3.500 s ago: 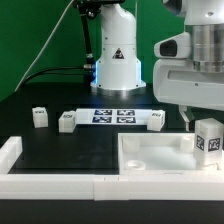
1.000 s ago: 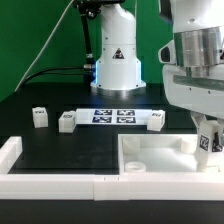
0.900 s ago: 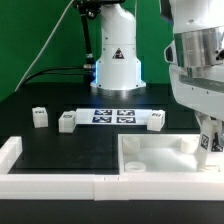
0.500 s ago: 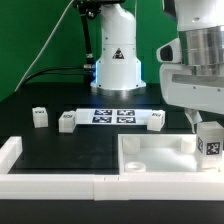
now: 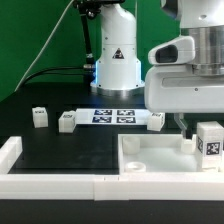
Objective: Assemble one leg
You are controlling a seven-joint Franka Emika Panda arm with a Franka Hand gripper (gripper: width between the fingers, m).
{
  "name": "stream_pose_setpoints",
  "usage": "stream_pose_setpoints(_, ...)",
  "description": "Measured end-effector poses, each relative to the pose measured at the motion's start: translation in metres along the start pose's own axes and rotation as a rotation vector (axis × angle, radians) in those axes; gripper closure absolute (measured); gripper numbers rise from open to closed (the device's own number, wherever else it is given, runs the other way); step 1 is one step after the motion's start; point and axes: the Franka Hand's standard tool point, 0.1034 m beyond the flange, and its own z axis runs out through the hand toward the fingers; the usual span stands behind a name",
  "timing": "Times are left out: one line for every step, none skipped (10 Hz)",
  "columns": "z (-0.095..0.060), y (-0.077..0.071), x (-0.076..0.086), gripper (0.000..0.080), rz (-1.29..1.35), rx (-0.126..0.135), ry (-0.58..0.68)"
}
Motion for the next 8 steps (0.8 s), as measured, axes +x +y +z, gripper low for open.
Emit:
stream_pose_setpoints(-0.0009, 0.0003, 0.0012, 0.015, -0.137, -0.013, 0.004)
stream_pose_setpoints(-0.0016, 0.0002, 0.0021, 0.015, -0.243, -0.018, 0.006)
stream_pose_setpoints(-0.0018, 0.0002, 0.0025, 0.015, -0.309, -0.019, 0.006)
stream_pose_setpoints(-0.0018, 0.0008, 0.0027, 0.015, -0.345, -0.019, 0.006)
stream_pose_setpoints(-0.0018, 0.0007, 0.0027, 0.015, -0.335, -0.018, 0.006)
stream_pose_setpoints(-0.0018, 0.0007, 0.0027, 0.024, -0.335, -0.018, 0.006)
stream_pose_setpoints(-0.0018, 0.0008, 0.0027, 0.0424, -0.335, -0.018, 0.006)
stream_pose_setpoints(-0.0018, 0.0009, 0.0029, 0.0424, -0.335, -0.019, 0.007)
